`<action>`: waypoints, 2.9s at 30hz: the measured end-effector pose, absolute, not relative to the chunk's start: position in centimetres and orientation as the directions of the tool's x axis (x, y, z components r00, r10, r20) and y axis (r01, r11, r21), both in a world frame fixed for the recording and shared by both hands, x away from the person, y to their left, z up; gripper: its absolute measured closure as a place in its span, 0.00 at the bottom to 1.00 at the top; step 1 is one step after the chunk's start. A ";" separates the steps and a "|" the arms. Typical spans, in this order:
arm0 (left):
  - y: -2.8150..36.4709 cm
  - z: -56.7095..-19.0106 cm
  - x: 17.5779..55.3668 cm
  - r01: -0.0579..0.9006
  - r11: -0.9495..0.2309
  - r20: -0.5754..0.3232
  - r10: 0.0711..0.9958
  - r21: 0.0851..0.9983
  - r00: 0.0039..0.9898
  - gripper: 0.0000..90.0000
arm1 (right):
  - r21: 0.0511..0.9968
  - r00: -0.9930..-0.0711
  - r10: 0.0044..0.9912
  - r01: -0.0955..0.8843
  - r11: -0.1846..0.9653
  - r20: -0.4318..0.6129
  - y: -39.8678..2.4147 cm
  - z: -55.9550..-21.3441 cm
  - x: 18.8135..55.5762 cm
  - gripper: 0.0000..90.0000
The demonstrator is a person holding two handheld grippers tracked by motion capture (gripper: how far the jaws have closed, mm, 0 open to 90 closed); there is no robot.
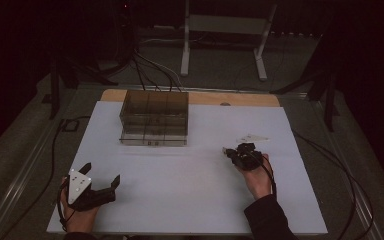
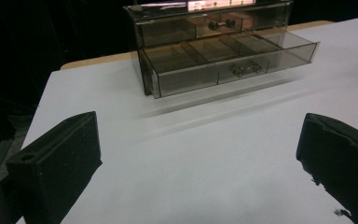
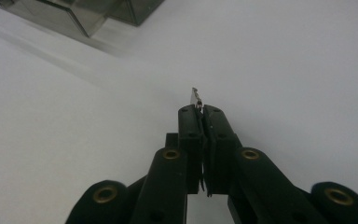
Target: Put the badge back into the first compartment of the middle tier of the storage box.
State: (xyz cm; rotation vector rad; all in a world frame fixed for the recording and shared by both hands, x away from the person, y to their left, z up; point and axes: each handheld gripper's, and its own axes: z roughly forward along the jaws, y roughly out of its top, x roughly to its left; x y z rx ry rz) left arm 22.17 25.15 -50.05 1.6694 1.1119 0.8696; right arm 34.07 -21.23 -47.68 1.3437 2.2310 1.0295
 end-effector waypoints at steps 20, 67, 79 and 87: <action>25.2 -50.0 22.2 0.288 -0.171 0.066 0.937 0.942 0.342 0.01 | 0.752 -0.533 0.841 0.592 0.290 0.095 -18.8 -45.5 34.8 0.97; 25.3 -50.1 22.2 0.292 -0.170 0.065 0.939 0.941 0.337 0.01 | 0.797 -0.610 0.777 0.542 0.267 0.154 -13.7 -42.8 36.9 0.97; 25.2 -50.1 22.2 0.293 -0.167 0.062 0.939 0.941 0.338 0.01 | 0.802 -0.617 0.770 0.538 0.262 0.163 -12.7 -42.5 37.3 0.97; 25.3 -50.1 22.2 0.292 -0.165 0.060 0.940 0.942 0.337 0.01 | 0.806 -0.629 0.761 0.527 0.271 0.155 -11.7 -42.4 37.4 0.97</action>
